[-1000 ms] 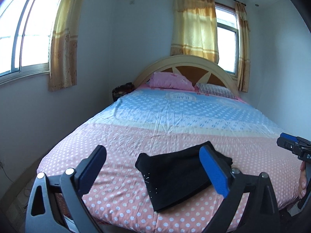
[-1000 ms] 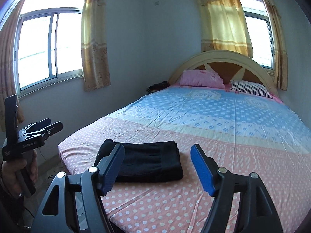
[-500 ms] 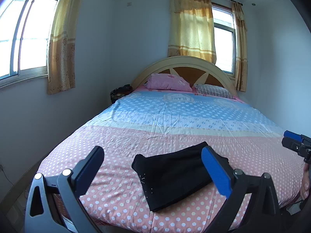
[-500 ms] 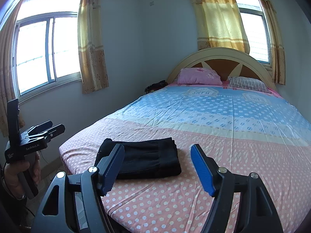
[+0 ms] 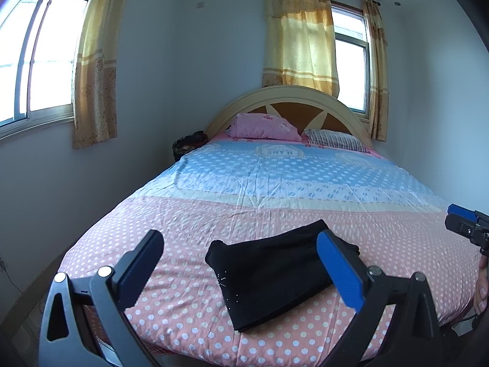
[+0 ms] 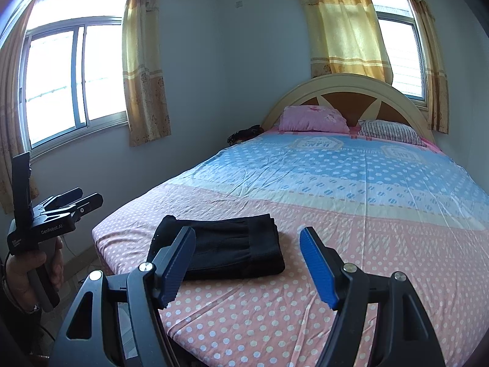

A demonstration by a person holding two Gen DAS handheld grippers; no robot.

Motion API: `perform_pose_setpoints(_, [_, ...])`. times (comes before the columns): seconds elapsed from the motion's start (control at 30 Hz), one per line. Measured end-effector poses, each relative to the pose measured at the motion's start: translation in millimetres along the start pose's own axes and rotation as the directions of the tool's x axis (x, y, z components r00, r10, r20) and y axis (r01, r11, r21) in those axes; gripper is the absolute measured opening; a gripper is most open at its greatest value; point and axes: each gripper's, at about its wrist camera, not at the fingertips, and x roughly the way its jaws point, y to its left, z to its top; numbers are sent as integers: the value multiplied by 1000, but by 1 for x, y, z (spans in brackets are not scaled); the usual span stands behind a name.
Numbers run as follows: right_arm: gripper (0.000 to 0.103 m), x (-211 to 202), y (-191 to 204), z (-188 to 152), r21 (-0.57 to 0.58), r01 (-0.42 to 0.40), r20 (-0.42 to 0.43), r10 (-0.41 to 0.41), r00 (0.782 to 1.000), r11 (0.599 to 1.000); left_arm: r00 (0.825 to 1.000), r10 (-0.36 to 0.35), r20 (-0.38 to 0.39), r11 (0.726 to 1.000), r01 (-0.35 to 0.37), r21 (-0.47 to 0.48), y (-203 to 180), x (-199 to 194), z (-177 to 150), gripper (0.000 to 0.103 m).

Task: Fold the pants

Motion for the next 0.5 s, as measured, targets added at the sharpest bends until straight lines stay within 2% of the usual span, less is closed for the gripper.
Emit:
perform_pose_setpoints(0.37, [72, -1, 0, 0, -4, 2, 2, -2, 1000, 1000, 1000, 25, -8, 1000, -25, 2, 1, 0, 3, 103])
perform_pose_setpoints(0.5, [72, 0, 1, -1, -3, 2, 1, -2, 1000, 1000, 999, 39, 20, 999, -40, 7, -2, -5, 4, 103])
